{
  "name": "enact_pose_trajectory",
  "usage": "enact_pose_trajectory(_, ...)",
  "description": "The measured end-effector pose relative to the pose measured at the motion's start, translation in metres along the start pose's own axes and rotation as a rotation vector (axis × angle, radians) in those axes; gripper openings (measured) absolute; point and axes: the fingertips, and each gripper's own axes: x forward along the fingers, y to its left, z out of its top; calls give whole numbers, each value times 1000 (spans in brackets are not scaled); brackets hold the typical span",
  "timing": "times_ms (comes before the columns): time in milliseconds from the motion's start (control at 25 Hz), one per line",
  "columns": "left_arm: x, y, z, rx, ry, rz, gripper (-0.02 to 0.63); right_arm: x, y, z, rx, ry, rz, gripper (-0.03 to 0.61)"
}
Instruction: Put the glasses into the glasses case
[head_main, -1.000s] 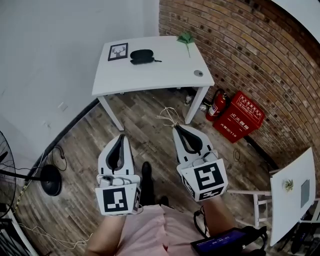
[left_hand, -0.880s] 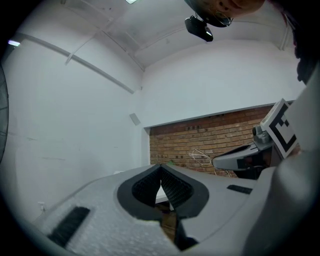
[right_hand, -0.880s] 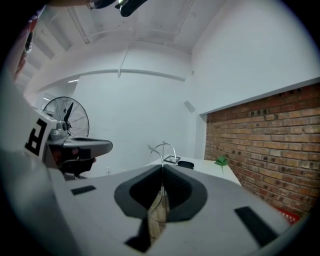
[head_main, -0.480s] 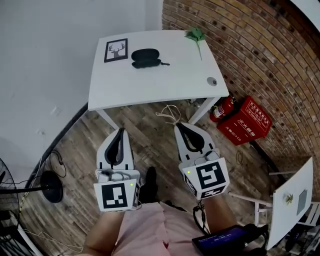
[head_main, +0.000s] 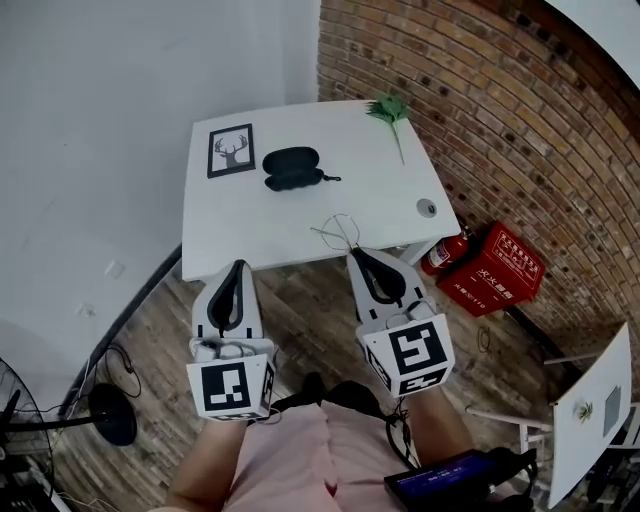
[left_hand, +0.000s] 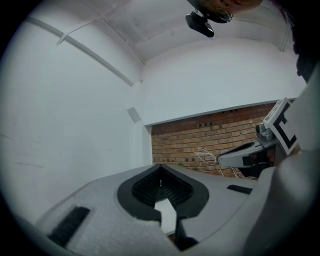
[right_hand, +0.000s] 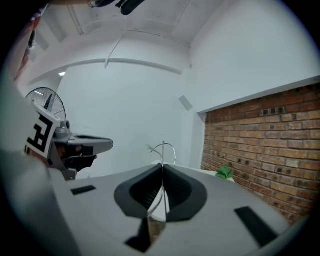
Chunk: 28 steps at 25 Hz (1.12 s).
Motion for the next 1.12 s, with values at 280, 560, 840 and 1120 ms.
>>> enact_pose_trajectory(280, 34, 0, -11, 13, 11, -21, 3, 26, -24, -6, 7, 10, -17, 14)
enact_pose_trajectory(560, 78, -2, -33, 23, 57, -28, 3, 61, -51, -24, 23, 29, -1, 14)
enact_pose_trajectory(840, 143, -4, -63, 7, 139, -15, 3, 119, -91, -51, 49, 83, 48, 14)
enact_pose_trajectory(1120, 224, 1, -73, 38, 174, 32, 3, 191, -137, -55, 39, 114, 154, 14)
